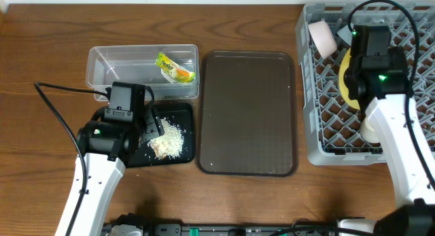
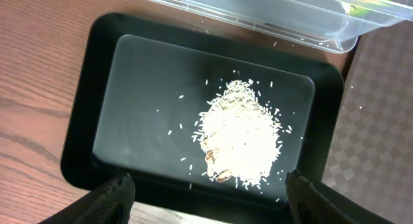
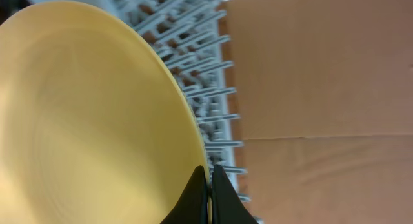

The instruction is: Sort waste into correct bins and load items into the dishwasher rack

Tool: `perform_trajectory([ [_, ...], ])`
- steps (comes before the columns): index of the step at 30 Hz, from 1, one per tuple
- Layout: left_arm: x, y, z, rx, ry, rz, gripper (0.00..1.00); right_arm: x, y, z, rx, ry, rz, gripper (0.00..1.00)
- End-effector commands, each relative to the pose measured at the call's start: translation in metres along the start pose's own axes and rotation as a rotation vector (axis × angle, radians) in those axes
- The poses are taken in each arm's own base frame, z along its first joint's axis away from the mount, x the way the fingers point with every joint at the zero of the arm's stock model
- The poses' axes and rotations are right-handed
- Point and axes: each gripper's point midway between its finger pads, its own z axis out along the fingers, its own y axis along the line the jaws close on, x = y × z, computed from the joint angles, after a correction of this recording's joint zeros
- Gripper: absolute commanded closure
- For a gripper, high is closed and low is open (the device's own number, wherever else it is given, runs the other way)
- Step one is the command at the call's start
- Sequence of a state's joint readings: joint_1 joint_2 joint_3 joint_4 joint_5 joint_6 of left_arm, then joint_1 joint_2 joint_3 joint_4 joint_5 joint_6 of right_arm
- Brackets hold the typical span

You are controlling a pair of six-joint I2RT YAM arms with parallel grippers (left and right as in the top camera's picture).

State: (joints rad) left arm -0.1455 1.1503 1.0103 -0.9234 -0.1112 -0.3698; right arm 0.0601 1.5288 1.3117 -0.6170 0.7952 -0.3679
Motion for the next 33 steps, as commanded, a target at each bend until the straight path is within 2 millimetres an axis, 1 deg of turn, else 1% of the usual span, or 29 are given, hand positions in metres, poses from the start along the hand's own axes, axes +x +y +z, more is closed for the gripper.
perform_trajectory([
  [1, -0.002, 0.002, 0.000, -0.007, -0.002, -0.011, 0.22, 0.002, 0.018, 0.010, -0.074, 0.016, 0.063, 0.99],
  [4, -0.002, 0.001, 0.000, -0.007, -0.002, -0.011, 0.22, 0.006, 0.037, 0.012, -0.129, 0.037, 0.077, 0.99],
  [6, -0.002, 0.001, 0.000, -0.007, -0.002, -0.011, 0.22, 0.009, 0.046, 0.012, -0.168, 0.053, 0.107, 0.94],
  [7, -0.002, 0.002, 0.000, -0.007, -0.002, -0.011, 0.22, 0.011, 0.050, 0.012, -0.189, 0.060, 0.132, 0.89],
  [9, -0.002, 0.001, 0.000, -0.007, -0.002, -0.011, 0.22, 0.012, 0.051, 0.011, -0.200, 0.069, 0.173, 0.80],
  [10, -0.002, 0.001, -0.001, -0.007, -0.002, -0.011, 0.22, 0.013, 0.051, 0.009, -0.201, 0.074, 0.198, 0.73],
  [11, -0.002, 0.001, -0.001, -0.007, -0.002, -0.011, 0.22, 0.014, 0.051, 0.007, -0.211, 0.079, 0.223, 0.63],
  [12, -0.002, 0.002, -0.001, -0.007, -0.003, -0.010, 0.22, 0.016, 0.054, 0.003, -0.240, 0.084, 0.245, 0.46],
  [14, -0.002, 0.002, -0.003, -0.004, -0.008, 0.006, 0.22, 0.015, 0.059, -0.007, -0.320, 0.077, 0.281, 0.43],
  [16, -0.007, 0.001, -0.008, 0.006, -0.032, 0.041, 0.22, 0.009, 0.060, -0.020, -0.412, 0.046, 0.332, 0.39],
  [18, -0.016, -0.003, -0.016, 0.023, -0.064, 0.063, 0.22, -0.004, 0.060, -0.040, -0.544, -0.024, 0.391, 0.32],
  [19, -0.020, -0.006, -0.019, 0.038, -0.074, 0.083, 0.22, -0.013, 0.062, -0.053, -0.624, -0.069, 0.411, 0.27],
  [21, -0.026, -0.019, -0.024, 0.104, -0.091, 0.141, 0.22, -0.032, 0.069, -0.084, -0.814, -0.179, 0.418, 0.24],
  [22, -0.026, -0.025, -0.025, 0.134, -0.093, 0.161, 0.22, -0.037, 0.072, -0.098, -0.893, -0.224, 0.402, 0.23],
  [23, -0.025, -0.030, -0.025, 0.162, -0.086, 0.177, 0.22, -0.040, 0.075, -0.108, -0.946, -0.250, 0.386, 0.21],
  [24, -0.021, -0.032, -0.024, 0.179, -0.066, 0.182, 0.22, -0.038, 0.079, -0.116, -0.995, -0.253, 0.377, 0.20],
  [26, -0.010, -0.032, -0.022, 0.185, -0.016, 0.186, 0.22, -0.027, 0.085, -0.118, -1.018, -0.200, 0.370, 0.22],
  [28, 0.008, -0.024, -0.023, 0.161, 0.055, 0.191, 0.23, -0.013, 0.089, -0.118, -1.029, -0.131, 0.367, 0.22],
  [29, 0.014, -0.021, -0.024, 0.153, 0.079, 0.194, 0.25, -0.007, 0.091, -0.118, -1.034, -0.100, 0.369, 0.22],
  [31, 0.024, -0.014, -0.031, 0.145, 0.100, 0.197, 0.25, 0.007, 0.092, -0.121, -1.031, -0.045, 0.365, 0.17],
  [33, 0.031, -0.010, -0.041, 0.152, 0.078, 0.194, 0.25, 0.018, 0.086, -0.119, -0.986, 0.007, 0.396, 0.13],
])
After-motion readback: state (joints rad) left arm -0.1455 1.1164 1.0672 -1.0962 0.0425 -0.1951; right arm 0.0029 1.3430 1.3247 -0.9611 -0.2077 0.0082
